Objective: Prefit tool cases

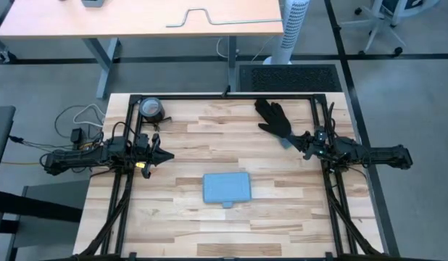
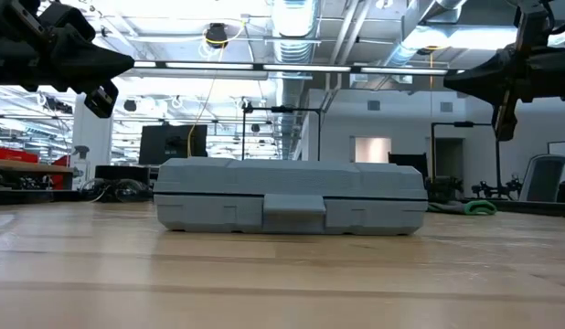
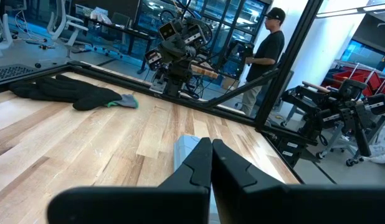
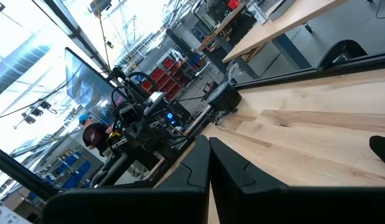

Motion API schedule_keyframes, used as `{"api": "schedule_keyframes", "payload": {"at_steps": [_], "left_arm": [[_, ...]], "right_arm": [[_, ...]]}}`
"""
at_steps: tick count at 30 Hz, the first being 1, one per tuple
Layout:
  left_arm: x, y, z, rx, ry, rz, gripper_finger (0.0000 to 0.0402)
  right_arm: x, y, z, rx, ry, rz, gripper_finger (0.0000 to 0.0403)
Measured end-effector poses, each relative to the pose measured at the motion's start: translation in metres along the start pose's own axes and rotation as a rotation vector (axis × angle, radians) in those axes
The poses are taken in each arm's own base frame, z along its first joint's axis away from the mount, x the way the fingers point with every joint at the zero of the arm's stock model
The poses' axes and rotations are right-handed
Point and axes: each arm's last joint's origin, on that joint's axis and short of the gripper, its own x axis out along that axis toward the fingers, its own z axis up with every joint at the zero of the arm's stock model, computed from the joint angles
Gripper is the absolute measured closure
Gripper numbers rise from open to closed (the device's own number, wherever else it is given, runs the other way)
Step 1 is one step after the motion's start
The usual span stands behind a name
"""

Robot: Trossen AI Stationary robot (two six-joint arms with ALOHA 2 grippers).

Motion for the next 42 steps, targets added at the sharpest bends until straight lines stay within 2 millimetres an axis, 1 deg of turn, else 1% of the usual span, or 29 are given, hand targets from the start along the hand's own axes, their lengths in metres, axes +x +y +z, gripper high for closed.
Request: {"api": "schedule_keyframes", "payload": {"at_steps": [5, 8, 11, 16, 20, 22, 24, 26, 30, 36, 42], "left_arm": [[0.0, 0.0, 0.0, -0.01, 0.0, 0.001, 0.0401], [0.0, 0.001, 0.0, -0.072, -0.008, 0.02, 0.0402], [0.0, 0.002, 0.001, -0.194, -0.028, 0.06, 0.0402], [0.0, 0.004, 0.002, -0.475, -0.089, 0.139, 0.0402], [-0.001, 0.007, 0.003, -0.625, -0.175, 0.226, 0.0402], [-0.001, 0.008, 0.004, -0.673, -0.212, 0.247, 0.0402], [-0.002, 0.009, 0.005, -0.685, -0.24, 0.273, 0.0402], [-0.002, 0.01, 0.006, -0.678, -0.263, 0.299, 0.0402], [-0.003, 0.01, 0.006, -0.626, -0.276, 0.328, 0.0402], [-0.003, 0.011, 0.006, -0.571, -0.269, 0.339, 0.0402], [-0.002, 0.01, 0.006, -0.571, -0.261, 0.328, 0.0402]], "right_arm": [[0.0, 0.0, 0.0, 0.0, 0.0, 0.0, 0.0387], [0.0, 0.0, 0.0, 0.0, -0.001, 0.0, 0.0387], [0.0, 0.0, 0.0, 0.0, 0.0, 0.0, 0.0387], [0.0, 0.0, 0.0, 0.001, -0.001, 0.0, 0.0387], [0.0, 0.0, 0.0, 0.001, -0.001, 0.0, 0.0387], [0.0, 0.0, 0.0, 0.02, -0.003, 0.002, 0.0387], [0.0, 0.001, 0.001, 0.082, -0.009, 0.008, 0.0387], [0.0, 0.002, 0.002, 0.179, -0.016, 0.019, 0.0387], [0.0, 0.001, 0.002, 0.332, -0.018, 0.016, 0.0387], [0.001, 0.0, 0.003, 0.441, -0.029, 0.01, 0.0387], [0.0, 0.001, 0.004, 0.437, -0.032, 0.021, 0.0387]]}}
